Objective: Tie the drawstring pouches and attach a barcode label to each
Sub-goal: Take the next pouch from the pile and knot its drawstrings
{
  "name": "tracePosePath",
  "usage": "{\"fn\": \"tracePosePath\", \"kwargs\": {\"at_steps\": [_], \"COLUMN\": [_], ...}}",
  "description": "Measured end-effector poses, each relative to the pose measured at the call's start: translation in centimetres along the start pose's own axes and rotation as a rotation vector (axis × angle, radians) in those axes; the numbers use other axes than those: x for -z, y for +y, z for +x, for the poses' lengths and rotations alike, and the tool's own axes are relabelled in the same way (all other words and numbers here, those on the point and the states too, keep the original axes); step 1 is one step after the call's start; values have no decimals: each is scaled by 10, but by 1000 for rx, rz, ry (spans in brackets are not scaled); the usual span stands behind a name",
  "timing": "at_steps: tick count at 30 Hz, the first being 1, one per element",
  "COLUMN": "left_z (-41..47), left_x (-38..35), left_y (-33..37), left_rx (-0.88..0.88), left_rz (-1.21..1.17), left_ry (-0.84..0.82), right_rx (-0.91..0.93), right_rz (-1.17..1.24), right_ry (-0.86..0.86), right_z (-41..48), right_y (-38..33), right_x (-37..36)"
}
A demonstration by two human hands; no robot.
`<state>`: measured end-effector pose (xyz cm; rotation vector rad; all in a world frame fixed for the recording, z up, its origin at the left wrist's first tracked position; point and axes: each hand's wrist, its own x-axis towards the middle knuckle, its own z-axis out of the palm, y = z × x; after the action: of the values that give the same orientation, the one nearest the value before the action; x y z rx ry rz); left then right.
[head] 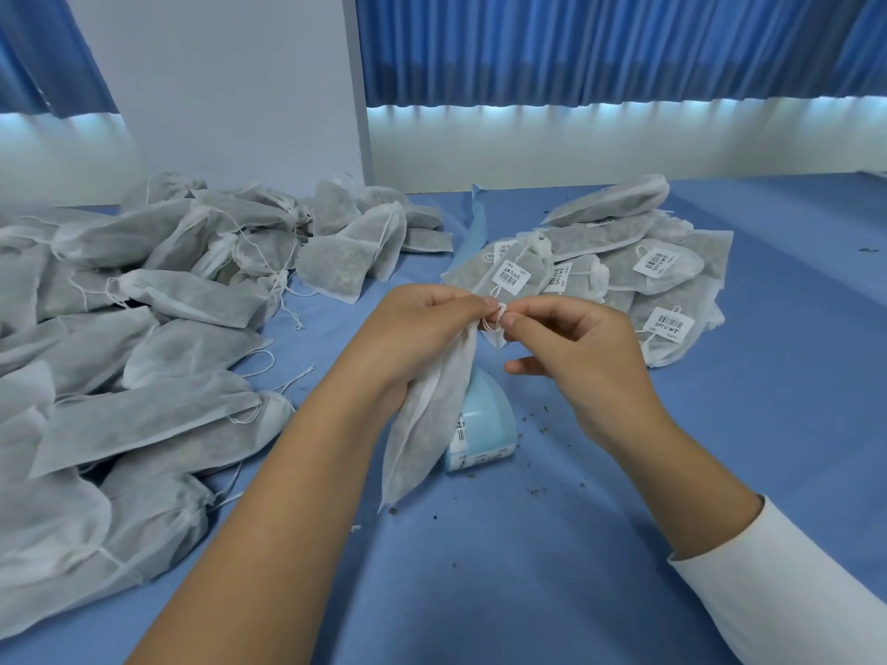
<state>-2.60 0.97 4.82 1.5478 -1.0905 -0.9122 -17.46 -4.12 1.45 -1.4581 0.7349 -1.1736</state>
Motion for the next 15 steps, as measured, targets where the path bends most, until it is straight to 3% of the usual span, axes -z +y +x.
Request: {"fn": "tracePosePath", "kwargs": {"at_steps": [8, 15], "left_z": [1, -2], "left_x": [0, -3], "left_y": [0, 2], "left_rx": [26, 14], "left_rz": [-4, 8], "left_ry": [65, 75], "right_rx": [93, 180], "right_rz": [-60, -205], "right_ry": [2, 111], "right_z": [-4, -4], "right_y": [1, 5], "right_x": [-3, -5]}}
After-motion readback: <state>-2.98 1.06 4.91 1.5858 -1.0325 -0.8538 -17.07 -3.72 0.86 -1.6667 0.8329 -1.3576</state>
